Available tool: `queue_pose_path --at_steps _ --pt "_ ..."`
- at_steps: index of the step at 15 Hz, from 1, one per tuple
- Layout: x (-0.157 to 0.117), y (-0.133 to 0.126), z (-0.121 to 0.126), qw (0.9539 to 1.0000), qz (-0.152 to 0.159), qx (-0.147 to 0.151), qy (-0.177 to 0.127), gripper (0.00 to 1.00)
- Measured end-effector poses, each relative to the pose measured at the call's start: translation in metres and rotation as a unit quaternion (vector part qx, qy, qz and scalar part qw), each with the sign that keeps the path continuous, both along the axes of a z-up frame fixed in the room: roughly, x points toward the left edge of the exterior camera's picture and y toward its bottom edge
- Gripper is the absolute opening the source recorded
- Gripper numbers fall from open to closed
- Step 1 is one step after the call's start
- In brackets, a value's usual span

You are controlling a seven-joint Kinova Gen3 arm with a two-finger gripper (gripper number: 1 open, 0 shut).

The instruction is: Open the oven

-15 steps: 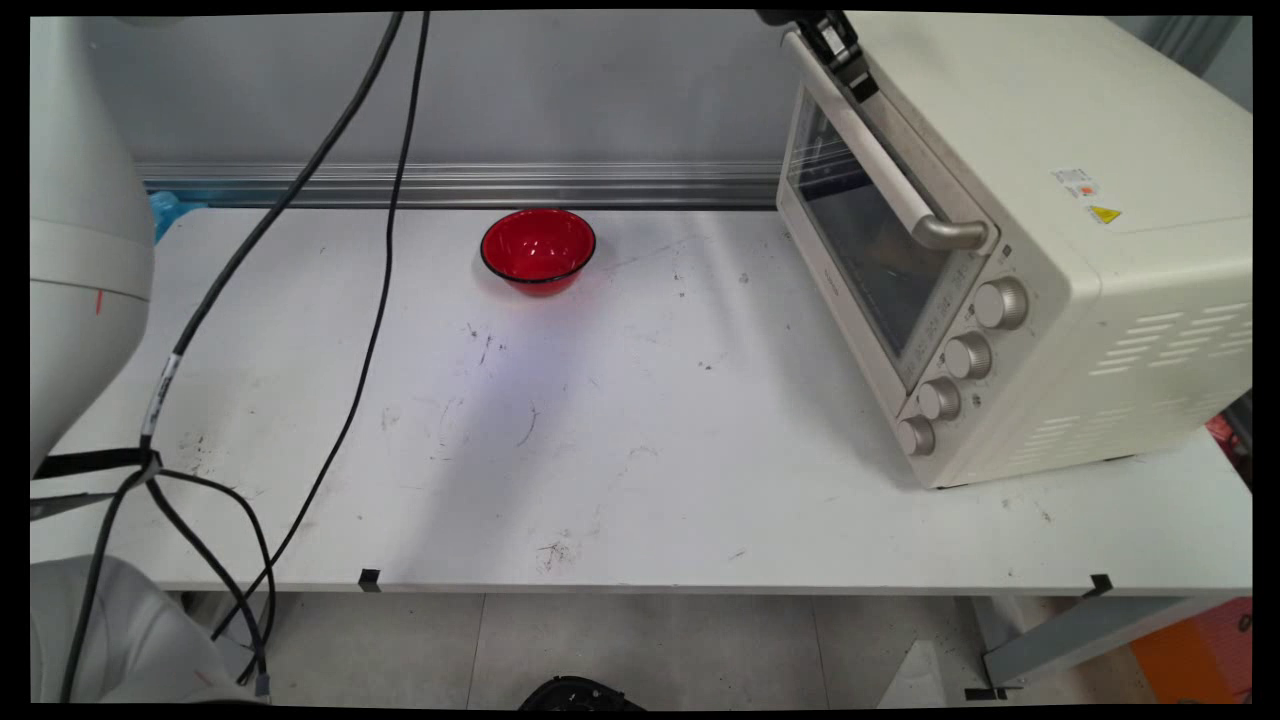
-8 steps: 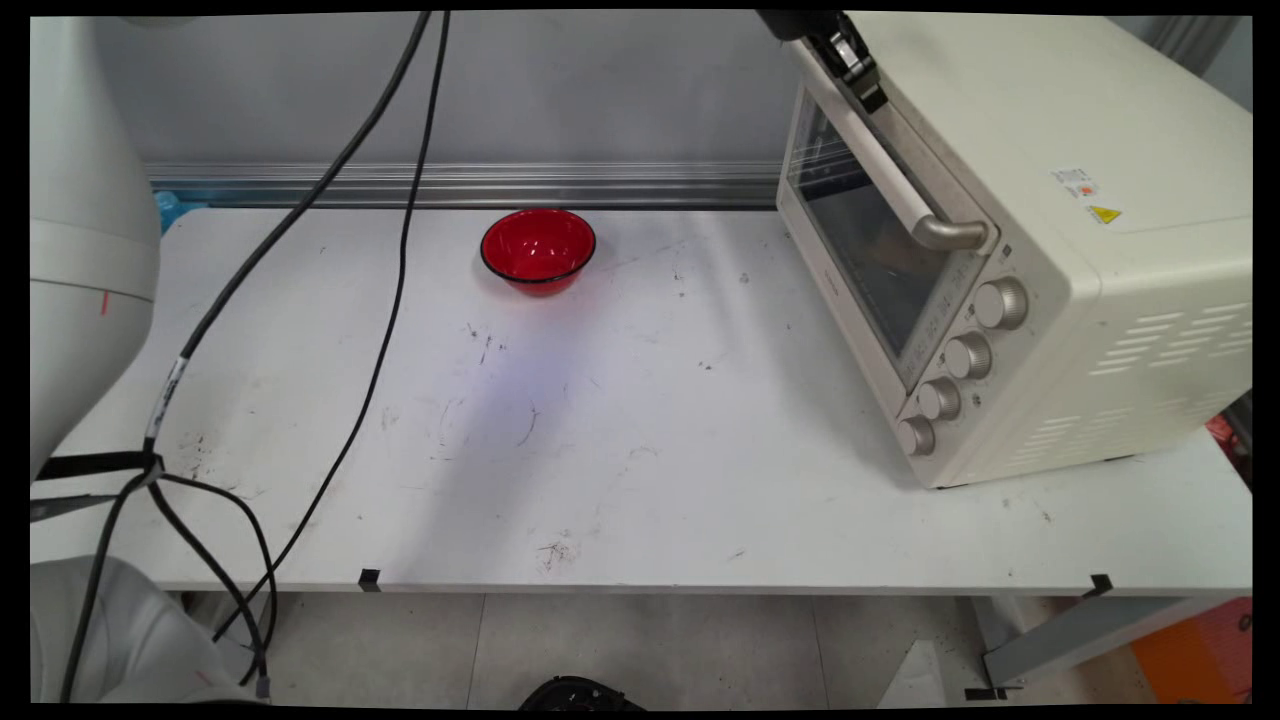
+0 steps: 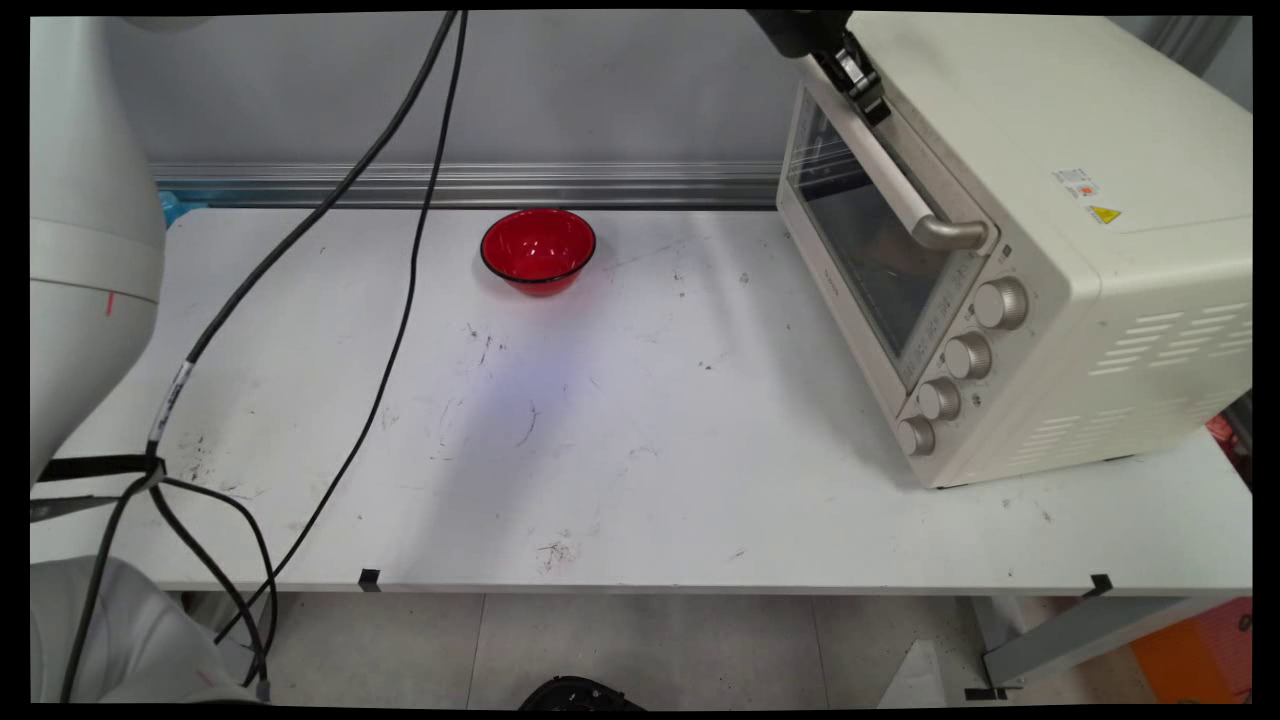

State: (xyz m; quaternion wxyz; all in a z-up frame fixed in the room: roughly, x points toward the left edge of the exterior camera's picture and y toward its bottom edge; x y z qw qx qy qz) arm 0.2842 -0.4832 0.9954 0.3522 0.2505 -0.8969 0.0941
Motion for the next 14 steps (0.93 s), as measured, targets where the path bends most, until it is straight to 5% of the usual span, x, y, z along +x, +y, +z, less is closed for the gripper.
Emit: queue_pose_path --at_steps 14 --pt "0.010 0.012 -0.014 0.9998 0.004 0.018 -0.012 0.00"
